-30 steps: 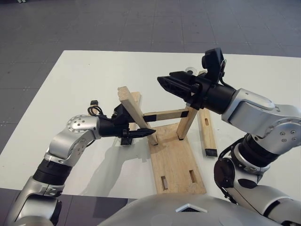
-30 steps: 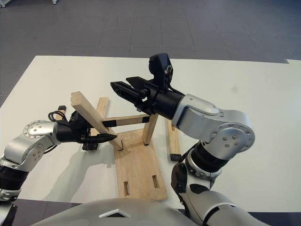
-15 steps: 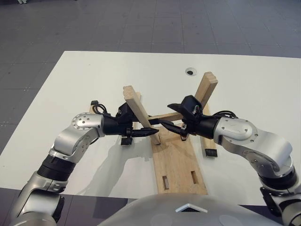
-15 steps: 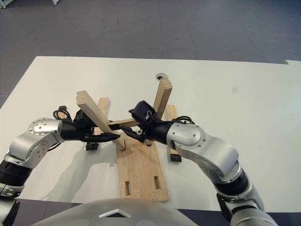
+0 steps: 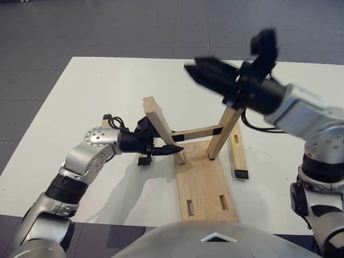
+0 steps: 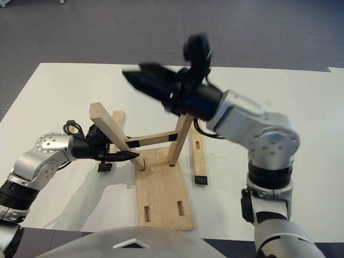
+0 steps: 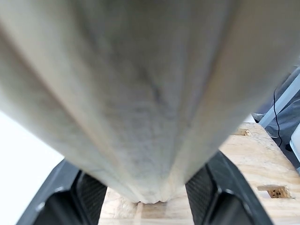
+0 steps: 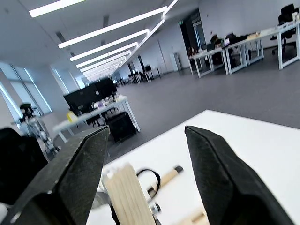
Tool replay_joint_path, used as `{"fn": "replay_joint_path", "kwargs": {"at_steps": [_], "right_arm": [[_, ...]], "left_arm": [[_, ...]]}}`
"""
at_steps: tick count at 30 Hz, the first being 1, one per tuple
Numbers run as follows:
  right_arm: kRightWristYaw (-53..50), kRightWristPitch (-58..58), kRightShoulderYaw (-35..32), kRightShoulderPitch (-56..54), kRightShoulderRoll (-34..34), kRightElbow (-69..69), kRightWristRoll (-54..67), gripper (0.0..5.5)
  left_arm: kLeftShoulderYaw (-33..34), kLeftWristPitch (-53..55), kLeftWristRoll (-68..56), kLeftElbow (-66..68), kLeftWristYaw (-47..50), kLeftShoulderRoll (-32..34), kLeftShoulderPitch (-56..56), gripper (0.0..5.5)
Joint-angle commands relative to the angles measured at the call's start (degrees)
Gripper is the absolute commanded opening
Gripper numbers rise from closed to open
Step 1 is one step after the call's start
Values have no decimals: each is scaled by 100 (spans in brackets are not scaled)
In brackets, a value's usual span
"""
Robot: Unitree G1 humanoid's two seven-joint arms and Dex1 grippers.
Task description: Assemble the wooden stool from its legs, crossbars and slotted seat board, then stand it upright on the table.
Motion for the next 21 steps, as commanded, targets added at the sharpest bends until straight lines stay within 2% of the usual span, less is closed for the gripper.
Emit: {"fn": "replay_joint_path", "kwargs": {"at_steps": [1,5,9,13,17,21], "right_arm": [[-1333,-846,-1290,-1322,-582,975,1662,297],[-1470,-953,-1746,-1376,-1320,1739,553,297],[-1412,-1385,-1606,-816,-1691,2218,-1322,297],[-1180,-1440,-1317,-286,-1398,2168,-2055,297],[-1022,-1369,-1046,17,-966,1917,-2389,297],[-862,-1264,-1053,137,-819,1865,-2543,297]], "left_arm": [[-1236,39,2411,994,548,262,557,205],[-1237,-9,2306,1073,436,327,378,205],[-1278,-233,2258,1308,169,379,98,205],[-1302,-417,2075,1990,-183,140,-432,205],[-1361,-692,2130,2834,-122,-259,-986,205],[-1366,-676,1970,2834,-62,-328,-1037,205]]}}
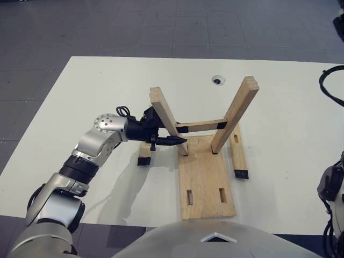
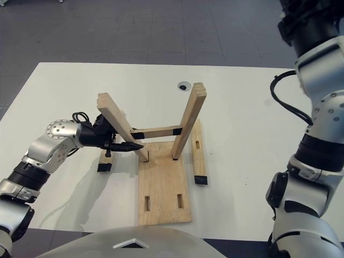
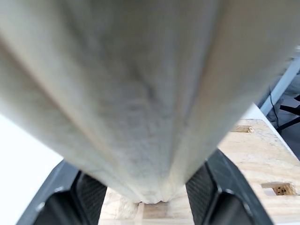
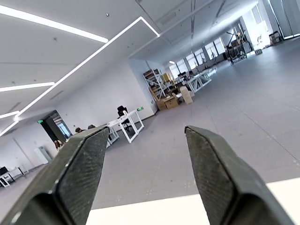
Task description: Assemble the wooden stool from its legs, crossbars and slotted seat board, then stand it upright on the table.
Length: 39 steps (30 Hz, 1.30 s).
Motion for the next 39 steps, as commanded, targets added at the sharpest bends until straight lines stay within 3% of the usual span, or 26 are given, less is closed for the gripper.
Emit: {"fn": "replay_joint_path", "kwargs": {"at_steps": [1,6,14,15,24,30,35,39], "right_arm": [[240,167,157,274,297,-102,-413,297],[319,240,172,252,483,-97,-534,297],[327,383,140,348,713,-273,-621,297],[325,398,131,348,733,-282,-631,294],[297,626,-1,407,989,-509,-793,294],[395,669,139,582,847,-870,-1488,294],[386,693,38,682,982,-1028,-1662,294],[335,712,25,778,1154,-1149,-1756,294]], "left_arm": [[-664,143,1949,1096,489,51,303,205],[-608,101,1594,1358,-224,31,-1,205],[-330,-38,1624,2096,-362,-220,-996,205],[-282,-12,1607,2153,-331,-266,-1080,243],[676,-5,2078,2600,-255,-600,-1399,390],[1664,597,2118,1162,543,-148,-877,475],[2577,1525,2013,-153,1210,502,-270,475],[3439,3027,1776,-760,2863,133,-1090,475]]}}
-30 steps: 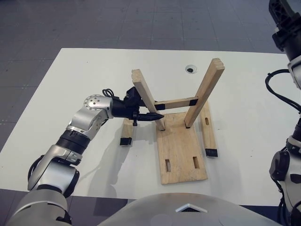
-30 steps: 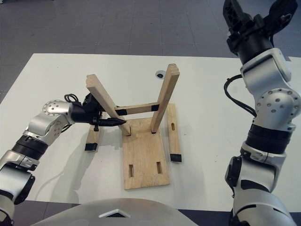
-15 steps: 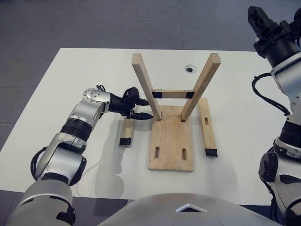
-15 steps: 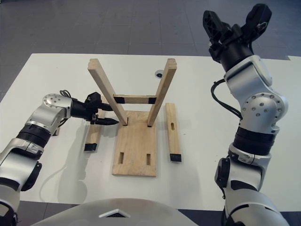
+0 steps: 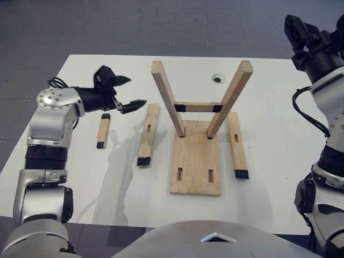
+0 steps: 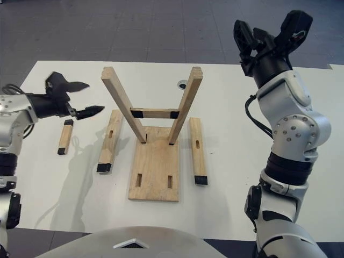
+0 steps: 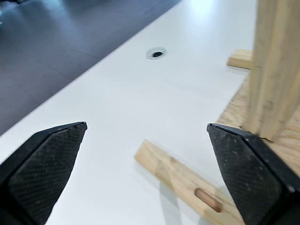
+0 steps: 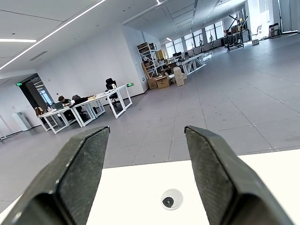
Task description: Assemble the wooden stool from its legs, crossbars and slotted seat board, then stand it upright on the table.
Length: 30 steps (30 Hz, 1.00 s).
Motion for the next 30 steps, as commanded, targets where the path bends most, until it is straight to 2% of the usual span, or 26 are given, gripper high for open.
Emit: {"fn": "replay_joint_path", "kwargs": {"at_steps": [1,6,10,13,18,21,24,26,30], "right_arm": [[-47,111,-43,69,162,-126,-100,294],[-40,158,-20,103,333,-187,-198,294],[-71,212,33,165,534,-293,-236,294],[-65,251,39,179,634,-341,-275,294],[-36,273,25,143,713,-336,-353,294],[-22,270,37,97,747,-328,-390,294],[-11,275,45,70,769,-332,-410,294],[-31,287,20,80,775,-376,-399,294],[-109,291,-72,107,782,-471,-363,294]], "left_arm": [[694,1438,-177,-504,1603,-443,-1112,475],[1154,3254,-768,-1349,3303,-1712,-2325,475],[1295,4507,-1333,-1995,4066,-2809,-2697,475],[1211,4920,-1401,-2221,4341,-3177,-2541,475],[1243,4575,-1210,-2115,4609,-3352,-2704,475],[1381,3391,-888,-1915,4699,-3024,-3986,475],[1561,3158,-1045,-1901,4681,-2876,-4722,475],[1519,3733,-1261,-2037,4762,-3077,-4215,475],[681,4916,-1526,-2385,4824,-4052,-729,475]]}}
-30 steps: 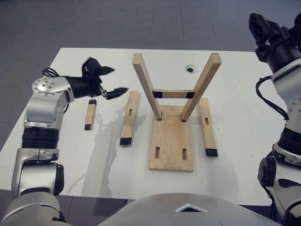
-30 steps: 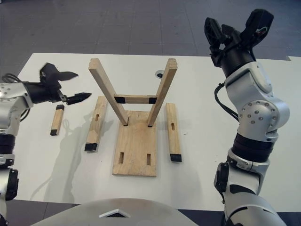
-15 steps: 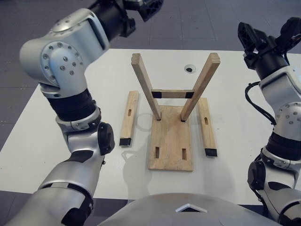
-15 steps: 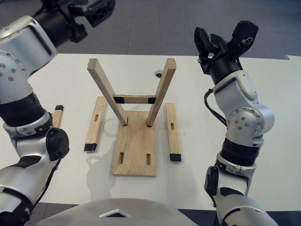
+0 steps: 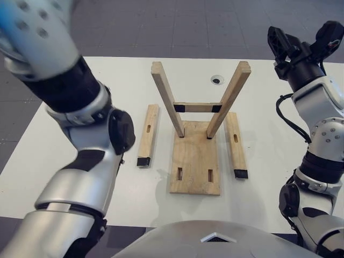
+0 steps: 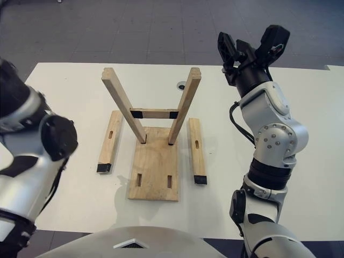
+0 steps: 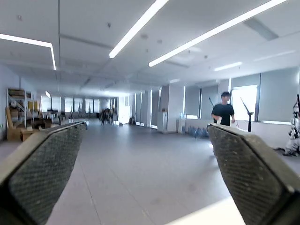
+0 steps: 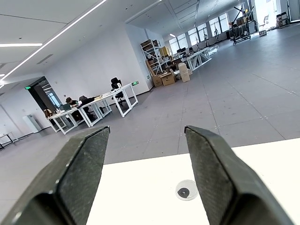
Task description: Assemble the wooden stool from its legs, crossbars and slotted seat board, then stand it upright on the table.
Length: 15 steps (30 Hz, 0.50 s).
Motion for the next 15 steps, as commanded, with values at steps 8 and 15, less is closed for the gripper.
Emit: {"fn": "replay_joint_path", "kwargs": {"at_steps": [8,15], "right_arm": [[-165,107,-145,-12,62,-167,-27,294],[190,165,-292,-238,-252,171,49,294]], "left_arm": [[-202,-383,-51,386,56,-708,1785,475],[638,-1262,-555,1035,-152,394,-1095,475]]}}
